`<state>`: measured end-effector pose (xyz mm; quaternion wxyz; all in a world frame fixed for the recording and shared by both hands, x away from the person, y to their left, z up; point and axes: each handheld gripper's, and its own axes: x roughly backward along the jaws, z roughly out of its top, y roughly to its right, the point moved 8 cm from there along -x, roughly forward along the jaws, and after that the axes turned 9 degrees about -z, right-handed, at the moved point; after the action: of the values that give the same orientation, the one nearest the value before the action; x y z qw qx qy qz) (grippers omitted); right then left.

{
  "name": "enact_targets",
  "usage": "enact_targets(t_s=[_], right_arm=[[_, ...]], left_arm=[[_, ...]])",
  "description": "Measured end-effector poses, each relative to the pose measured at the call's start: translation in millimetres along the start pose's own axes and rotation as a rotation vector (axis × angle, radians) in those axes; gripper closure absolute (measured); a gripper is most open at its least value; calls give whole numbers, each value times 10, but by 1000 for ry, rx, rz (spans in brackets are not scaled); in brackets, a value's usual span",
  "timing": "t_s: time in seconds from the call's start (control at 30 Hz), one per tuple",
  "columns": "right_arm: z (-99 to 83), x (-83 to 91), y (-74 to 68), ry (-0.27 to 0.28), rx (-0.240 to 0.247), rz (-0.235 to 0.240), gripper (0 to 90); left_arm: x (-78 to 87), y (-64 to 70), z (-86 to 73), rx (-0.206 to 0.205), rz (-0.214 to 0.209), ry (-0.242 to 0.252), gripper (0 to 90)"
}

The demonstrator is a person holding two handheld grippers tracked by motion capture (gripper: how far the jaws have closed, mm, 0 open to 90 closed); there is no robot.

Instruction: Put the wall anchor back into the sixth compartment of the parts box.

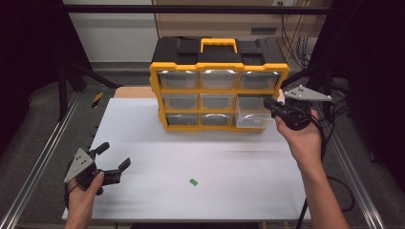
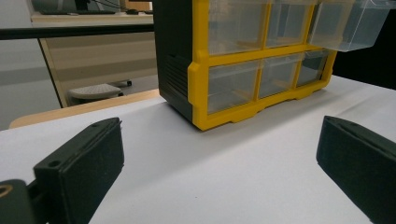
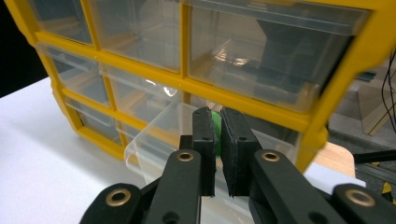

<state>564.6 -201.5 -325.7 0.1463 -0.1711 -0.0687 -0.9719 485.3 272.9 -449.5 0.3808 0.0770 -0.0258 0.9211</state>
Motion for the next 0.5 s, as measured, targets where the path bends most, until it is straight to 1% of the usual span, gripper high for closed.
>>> enact_targets(t_s=[0.07,0.1,0.2,0.23,0.3,0.33,0.4,0.5], right_arm=[[35,-67,-2,3,-2,-7,759],[53,-80,-7,9,-8,-9,732],[93,-75,-69,34,-20,-3,605],[91,-64,-94,33,-20,-1,565],[91,-42,-173,47,-27,13,469],[81,-31,-216,47,-23,19,402],[70,-17,-305,59,-23,33,306],[28,-8,-493,71,-1,59,190]], left_arm=[[0,1,1,1,-1,1,9],[0,-1,0,0,0,1,9],[2,-5,0,1,0,1,9],[1,-6,0,1,1,1,9],[1,-5,0,2,0,1,9],[0,-3,0,2,0,1,9],[-1,-1,-1,0,0,0,9],[2,3,-4,0,2,-1,9]])
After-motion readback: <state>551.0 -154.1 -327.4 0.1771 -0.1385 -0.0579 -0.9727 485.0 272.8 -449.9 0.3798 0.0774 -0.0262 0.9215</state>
